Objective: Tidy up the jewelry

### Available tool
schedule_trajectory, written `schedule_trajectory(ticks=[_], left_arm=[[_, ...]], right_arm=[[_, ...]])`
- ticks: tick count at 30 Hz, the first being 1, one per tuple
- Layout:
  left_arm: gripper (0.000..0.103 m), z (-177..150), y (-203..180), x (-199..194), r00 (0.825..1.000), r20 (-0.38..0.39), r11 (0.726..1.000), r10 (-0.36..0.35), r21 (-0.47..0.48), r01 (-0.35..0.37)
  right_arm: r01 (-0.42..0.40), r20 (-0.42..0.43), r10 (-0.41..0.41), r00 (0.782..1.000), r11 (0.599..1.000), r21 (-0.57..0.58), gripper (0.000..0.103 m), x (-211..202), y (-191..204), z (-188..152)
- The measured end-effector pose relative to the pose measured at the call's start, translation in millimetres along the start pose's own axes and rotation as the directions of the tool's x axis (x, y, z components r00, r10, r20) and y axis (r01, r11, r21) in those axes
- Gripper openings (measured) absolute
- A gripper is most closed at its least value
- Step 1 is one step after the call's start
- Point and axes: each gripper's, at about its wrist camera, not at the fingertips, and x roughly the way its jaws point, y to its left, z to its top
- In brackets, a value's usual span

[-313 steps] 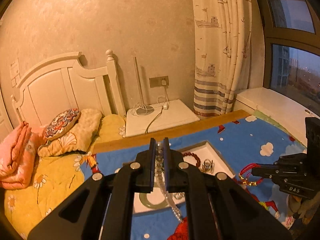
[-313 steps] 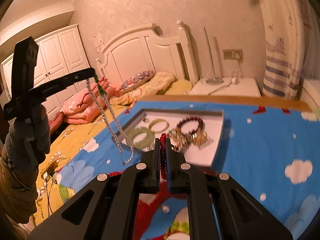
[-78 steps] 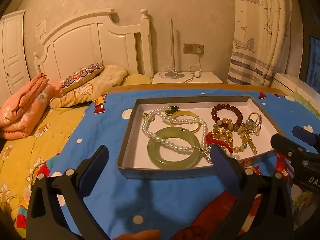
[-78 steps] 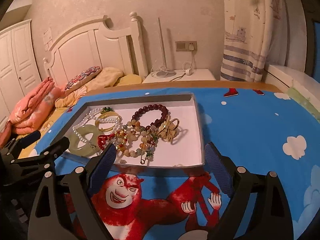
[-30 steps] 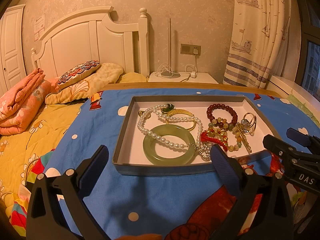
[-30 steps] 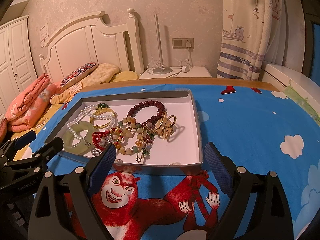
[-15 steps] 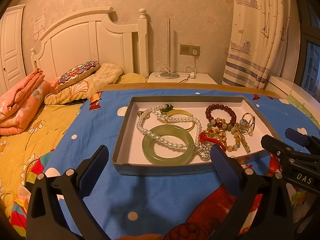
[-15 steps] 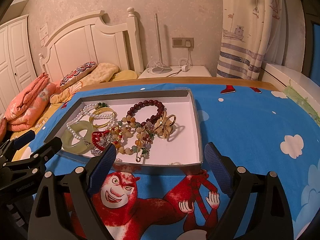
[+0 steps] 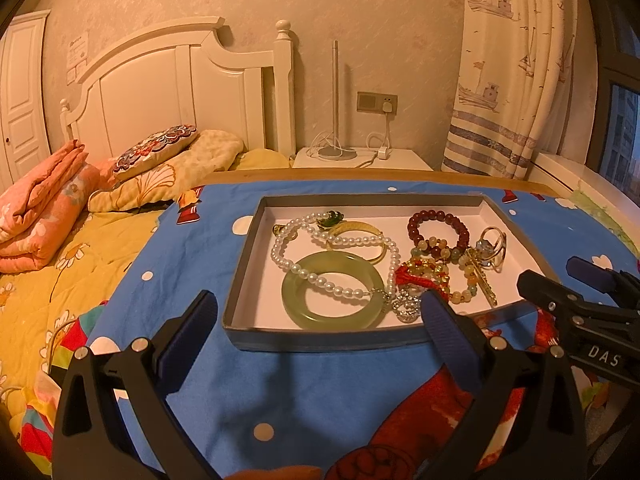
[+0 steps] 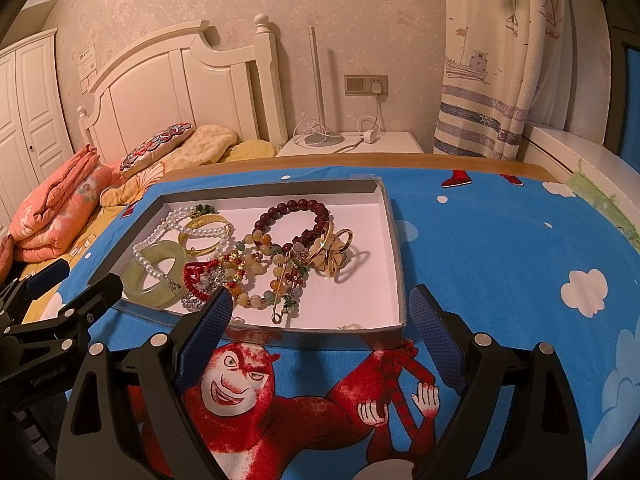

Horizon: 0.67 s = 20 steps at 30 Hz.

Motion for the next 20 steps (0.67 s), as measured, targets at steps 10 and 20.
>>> schedule_trajectory(ticks=[10,20], left_arm=[[0.101,0,7,-3,1.0,0.022,0.999,0.022,-0.04,-0.021],[0.101,-11,5,5,0.986,-0.157,0.998,-0.049,-0.041,0.043]], right_arm=[[0.0,-0.001,0.0,1.0,1.0,0.001,0.087,0,1,1],[-0.014,-0.167,0.009,0.986,0.999,-0.032,0.087,4,8,-14]])
